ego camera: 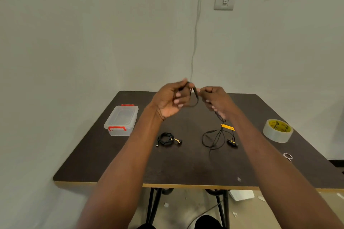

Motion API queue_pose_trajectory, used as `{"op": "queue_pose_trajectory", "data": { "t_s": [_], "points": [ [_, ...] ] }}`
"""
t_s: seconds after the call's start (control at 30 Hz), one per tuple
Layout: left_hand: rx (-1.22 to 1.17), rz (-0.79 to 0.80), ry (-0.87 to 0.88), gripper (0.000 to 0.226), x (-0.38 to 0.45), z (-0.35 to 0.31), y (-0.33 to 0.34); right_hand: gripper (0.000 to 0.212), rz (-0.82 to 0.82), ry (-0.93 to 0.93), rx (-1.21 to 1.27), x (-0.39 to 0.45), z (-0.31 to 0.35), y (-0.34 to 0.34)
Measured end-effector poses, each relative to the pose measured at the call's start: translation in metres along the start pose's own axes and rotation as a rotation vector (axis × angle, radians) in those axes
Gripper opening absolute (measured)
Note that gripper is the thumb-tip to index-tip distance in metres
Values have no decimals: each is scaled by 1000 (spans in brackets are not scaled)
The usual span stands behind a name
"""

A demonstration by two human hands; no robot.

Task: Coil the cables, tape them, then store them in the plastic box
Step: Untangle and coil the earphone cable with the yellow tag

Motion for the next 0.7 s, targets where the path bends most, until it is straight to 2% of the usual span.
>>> {"op": "queue_pose_trajectory", "data": {
  "t_s": [0.1, 0.17, 0.27, 0.4, 0.57, 0.63, 0.7],
  "points": [
    [-308, -149, 229, 26, 9, -20, -2, 35, 46, 25, -40, -10, -18, 13],
    [-340, -229, 369, 23, 13, -29, -9, 24, 89, 39, -65, -18, -26, 22],
    [-248, -328, 497, 21, 16, -33, -24, 21, 137, 87, -58, -30, -30, 33],
    [-36, -460, 526, 20, 13, -22, -41, 22, 221, 82, -110, -49, -18, 33],
    [-9, -604, 510, 21, 12, -9, -65, 23, 391, 115, -44, -62, -9, 25],
    [57, -613, 486, 21, 12, -6, -67, 23, 419, 129, -43, -64, -11, 23],
    [249, -559, 452, 20, 12, -3, -60, 22, 447, 117, 35, -66, -9, 23]
  ]
}}
Point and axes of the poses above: each hand's wrist, its own x-axis towards the middle knuckle, its own y-axis out of the palm, z = x × y, the point moved 8 cm from there along x, towards the middle knuckle, and after that the axes turned 9 degrees about y, right-handed, at the moved point
